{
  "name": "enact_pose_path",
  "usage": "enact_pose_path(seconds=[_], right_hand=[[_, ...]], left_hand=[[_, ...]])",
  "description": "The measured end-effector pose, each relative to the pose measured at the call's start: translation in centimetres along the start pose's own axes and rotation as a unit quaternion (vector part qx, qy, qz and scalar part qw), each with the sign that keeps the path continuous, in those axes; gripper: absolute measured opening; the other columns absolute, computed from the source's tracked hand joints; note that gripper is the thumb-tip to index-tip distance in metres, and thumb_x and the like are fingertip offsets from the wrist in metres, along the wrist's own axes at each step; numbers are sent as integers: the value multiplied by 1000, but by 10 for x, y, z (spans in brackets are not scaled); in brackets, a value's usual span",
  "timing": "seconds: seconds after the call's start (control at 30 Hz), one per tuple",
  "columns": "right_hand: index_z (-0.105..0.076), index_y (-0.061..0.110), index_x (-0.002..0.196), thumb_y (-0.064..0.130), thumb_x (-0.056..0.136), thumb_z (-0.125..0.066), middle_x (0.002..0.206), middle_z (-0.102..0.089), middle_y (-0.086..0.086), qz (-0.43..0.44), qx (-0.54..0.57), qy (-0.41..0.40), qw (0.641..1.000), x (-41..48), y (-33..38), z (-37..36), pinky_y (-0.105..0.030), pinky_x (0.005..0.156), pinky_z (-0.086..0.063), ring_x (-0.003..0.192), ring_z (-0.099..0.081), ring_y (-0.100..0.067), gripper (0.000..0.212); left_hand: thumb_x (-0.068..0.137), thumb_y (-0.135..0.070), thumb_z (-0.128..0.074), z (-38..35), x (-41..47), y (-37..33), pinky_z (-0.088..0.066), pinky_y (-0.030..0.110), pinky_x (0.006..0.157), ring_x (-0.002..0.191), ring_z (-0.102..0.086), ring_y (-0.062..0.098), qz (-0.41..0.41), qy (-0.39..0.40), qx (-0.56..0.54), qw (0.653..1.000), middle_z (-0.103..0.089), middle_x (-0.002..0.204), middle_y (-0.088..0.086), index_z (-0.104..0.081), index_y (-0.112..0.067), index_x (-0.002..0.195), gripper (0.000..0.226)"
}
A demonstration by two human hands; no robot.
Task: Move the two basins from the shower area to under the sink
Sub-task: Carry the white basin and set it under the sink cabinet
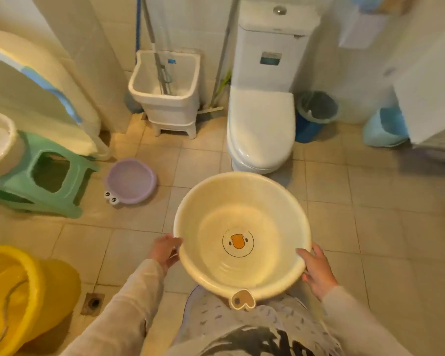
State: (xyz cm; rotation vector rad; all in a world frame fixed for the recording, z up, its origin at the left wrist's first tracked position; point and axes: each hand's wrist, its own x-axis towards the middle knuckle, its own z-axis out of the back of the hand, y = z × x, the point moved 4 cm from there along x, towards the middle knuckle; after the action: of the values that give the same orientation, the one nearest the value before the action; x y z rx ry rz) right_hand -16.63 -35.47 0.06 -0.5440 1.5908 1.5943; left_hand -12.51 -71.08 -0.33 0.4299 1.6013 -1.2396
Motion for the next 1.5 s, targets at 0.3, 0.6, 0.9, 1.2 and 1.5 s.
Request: enact_pose_path(seconds=[0.3, 0.6, 0.9, 1.2, 1.5], right_hand=[[-47, 13, 131, 12, 88, -56, 122, -57, -11, -23, 206, -137, 969, -26, -60, 151, -37, 73, -50, 106, -55, -29, 44], [-49, 20, 124, 9, 89, -54, 111, -60, -9, -35, 343, -198, 918, -15, -75, 286, -31, 62, -48, 82, -58, -20, 37], [-48, 8, 131, 5, 89, -54, 128, -56, -20, -14, 368, -250, 896, 7, -52, 434, -31, 69, -47, 102, -54, -29, 42], [-49, 12, 130, 10, 89, -53, 129, -53, -18, -29, 401, -275, 873, 46, -39, 520, -34, 72, -46, 105, -51, -29, 41], [-47, 16, 131, 12, 89, -53, 130, -54, -16, -62, 437, -327, 836, 99, 10, 611, -46, 87, -45, 107, -51, -33, 43]], left_hand=[[84, 3, -52, -179, -27, -10, -51, 32, 62, 69, -55, 23, -35, 147, 221, 963, -58, 78, 10, -55, -9, 80, 13], [88, 3, -45, -358, -65, 36, -50, 32, 61, 70, -54, 23, -50, 200, 311, 928, -57, 81, 11, -55, -6, 90, 14], [88, 4, -45, -509, -100, 98, -47, 33, 60, 67, -50, 23, -20, 228, 331, 916, -54, 78, 8, -55, -8, 77, 19], [90, 0, -45, -646, -116, 108, -47, 33, 62, 72, -52, 23, -34, 252, 386, 887, -56, 83, 8, -58, -5, 84, 15], [89, 0, -47, -812, -125, 111, -51, 32, 58, 72, -53, 23, -4, 292, 429, 855, -58, 84, 6, -54, -2, 121, 33]])
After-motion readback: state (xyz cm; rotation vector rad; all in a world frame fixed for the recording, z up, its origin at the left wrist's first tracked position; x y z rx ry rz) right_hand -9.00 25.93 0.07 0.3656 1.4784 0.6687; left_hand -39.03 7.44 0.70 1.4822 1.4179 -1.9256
